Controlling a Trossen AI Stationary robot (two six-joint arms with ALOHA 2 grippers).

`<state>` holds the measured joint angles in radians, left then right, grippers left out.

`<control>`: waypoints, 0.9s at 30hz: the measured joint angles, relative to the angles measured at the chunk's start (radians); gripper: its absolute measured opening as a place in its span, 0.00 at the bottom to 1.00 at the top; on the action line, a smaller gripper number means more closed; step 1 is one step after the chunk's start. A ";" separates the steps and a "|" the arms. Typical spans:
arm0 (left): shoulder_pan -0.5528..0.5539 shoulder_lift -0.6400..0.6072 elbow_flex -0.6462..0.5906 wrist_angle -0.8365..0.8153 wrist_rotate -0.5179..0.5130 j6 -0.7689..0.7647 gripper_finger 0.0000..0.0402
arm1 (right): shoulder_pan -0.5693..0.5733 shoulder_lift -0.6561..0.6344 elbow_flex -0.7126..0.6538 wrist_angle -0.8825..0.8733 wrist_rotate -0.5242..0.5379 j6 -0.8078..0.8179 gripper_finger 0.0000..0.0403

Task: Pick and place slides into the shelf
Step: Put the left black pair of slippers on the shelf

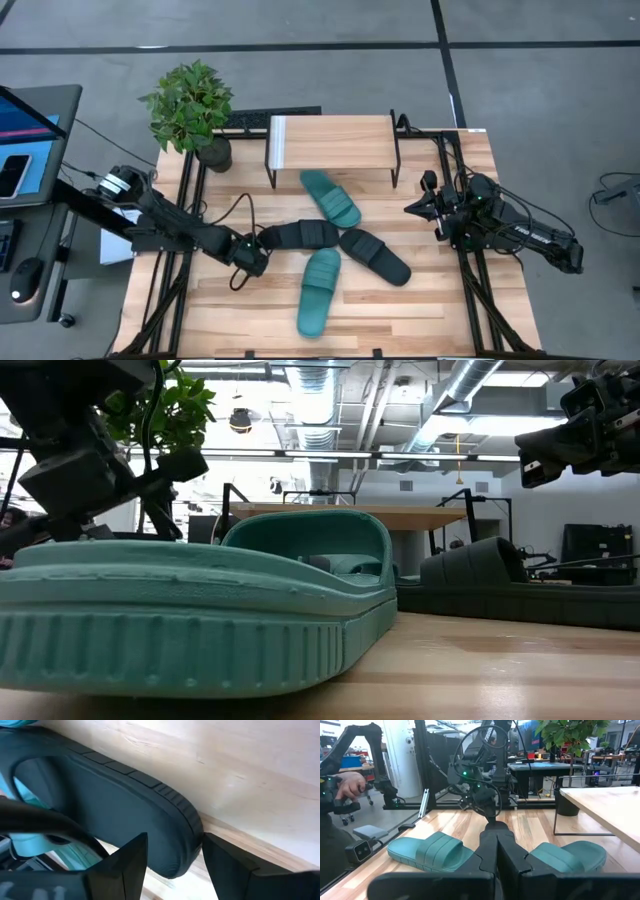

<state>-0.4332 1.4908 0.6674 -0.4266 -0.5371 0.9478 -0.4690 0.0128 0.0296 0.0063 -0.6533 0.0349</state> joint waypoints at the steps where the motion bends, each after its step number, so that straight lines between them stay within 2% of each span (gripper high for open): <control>1: 0.000 0.000 0.000 0.000 0.004 0.000 0.44 | 0.000 0.000 0.000 0.000 0.000 0.000 0.00; 7: 0.013 0.000 0.000 0.000 0.136 -0.013 0.44 | 0.000 0.000 0.000 0.000 0.000 0.000 0.00; 22: 0.113 0.000 0.000 0.033 0.168 -0.045 0.44 | 0.000 0.000 0.000 0.000 0.000 0.000 0.00; 27: 0.147 0.000 0.000 0.034 0.248 -0.090 0.44 | 0.000 0.000 0.000 0.000 0.000 0.000 0.00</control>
<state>-0.2858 1.4908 0.6674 -0.3931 -0.2891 0.8578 -0.4686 0.0128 0.0296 0.0067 -0.6533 0.0349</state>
